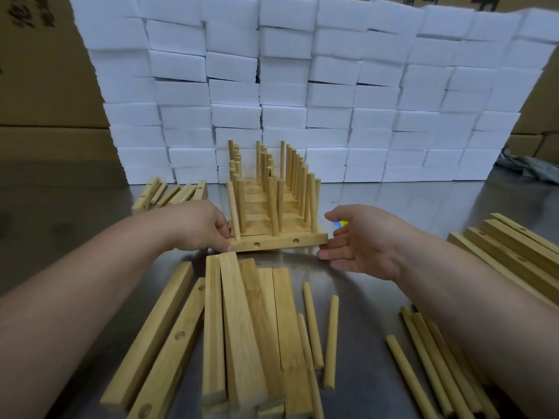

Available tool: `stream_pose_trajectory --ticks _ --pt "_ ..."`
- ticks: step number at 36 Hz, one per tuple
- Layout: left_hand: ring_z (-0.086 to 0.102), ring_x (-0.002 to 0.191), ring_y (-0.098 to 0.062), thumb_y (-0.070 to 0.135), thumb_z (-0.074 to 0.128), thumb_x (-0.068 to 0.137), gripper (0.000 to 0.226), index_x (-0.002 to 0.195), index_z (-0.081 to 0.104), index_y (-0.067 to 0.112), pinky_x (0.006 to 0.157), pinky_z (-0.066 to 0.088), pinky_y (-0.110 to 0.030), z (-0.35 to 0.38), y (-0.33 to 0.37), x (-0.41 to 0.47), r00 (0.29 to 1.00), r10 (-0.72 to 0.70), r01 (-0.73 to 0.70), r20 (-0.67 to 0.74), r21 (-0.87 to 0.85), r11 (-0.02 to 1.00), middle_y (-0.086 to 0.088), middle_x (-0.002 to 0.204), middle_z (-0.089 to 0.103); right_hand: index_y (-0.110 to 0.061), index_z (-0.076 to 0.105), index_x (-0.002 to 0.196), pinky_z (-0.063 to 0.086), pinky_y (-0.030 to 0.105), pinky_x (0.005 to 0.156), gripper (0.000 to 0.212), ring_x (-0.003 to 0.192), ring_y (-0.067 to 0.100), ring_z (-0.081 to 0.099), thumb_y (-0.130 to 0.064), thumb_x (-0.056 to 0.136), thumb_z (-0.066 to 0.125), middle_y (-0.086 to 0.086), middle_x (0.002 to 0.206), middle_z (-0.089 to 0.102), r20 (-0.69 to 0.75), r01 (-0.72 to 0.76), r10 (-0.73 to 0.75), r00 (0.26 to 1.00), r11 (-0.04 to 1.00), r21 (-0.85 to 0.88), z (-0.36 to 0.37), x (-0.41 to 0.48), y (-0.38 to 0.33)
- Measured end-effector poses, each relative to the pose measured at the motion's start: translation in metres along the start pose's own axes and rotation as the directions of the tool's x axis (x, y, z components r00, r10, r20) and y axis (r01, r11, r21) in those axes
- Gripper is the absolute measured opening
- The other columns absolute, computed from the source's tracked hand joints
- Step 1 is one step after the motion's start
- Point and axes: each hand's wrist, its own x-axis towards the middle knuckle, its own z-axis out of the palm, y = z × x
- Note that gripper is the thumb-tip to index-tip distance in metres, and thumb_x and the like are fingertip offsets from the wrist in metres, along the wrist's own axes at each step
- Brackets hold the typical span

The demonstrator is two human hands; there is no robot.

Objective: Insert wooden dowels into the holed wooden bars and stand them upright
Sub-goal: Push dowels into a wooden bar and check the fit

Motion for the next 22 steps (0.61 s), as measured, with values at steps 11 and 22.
stream_pose_trajectory --ticks 11,22 --pt "0.057 0.074 -0.01 0.036 0.07 0.078 0.014 0.077 0.062 0.025 0.059 0.041 -0.023 0.0041 0.0036 0.0022 0.999 -0.022 0.025 -0.037 0.074 0.997 0.004 0.076 0.064 -0.005 0.032 0.139 0.045 0.035 0.077 0.061 0.091 0.031 0.056 -0.028 0.088 0.056 0.024 0.129 0.047 -0.016 0.024 -0.025 1.0 1.0 -0.006 -0.0004 0.0057 0.0015" --pt "0.056 0.071 -0.009 0.047 0.071 0.073 0.025 0.074 0.057 0.026 0.056 0.04 -0.025 0.0047 0.0068 0.0027 0.992 -0.004 0.018 -0.126 0.111 0.994 0.005 0.074 0.062 -0.008 0.034 0.138 0.044 0.035 0.081 0.057 0.094 0.032 0.054 -0.026 0.089 0.056 0.025 0.13 0.046 -0.003 0.055 -0.055 0.998 0.998 0.014 0.0008 0.0065 0.0026"
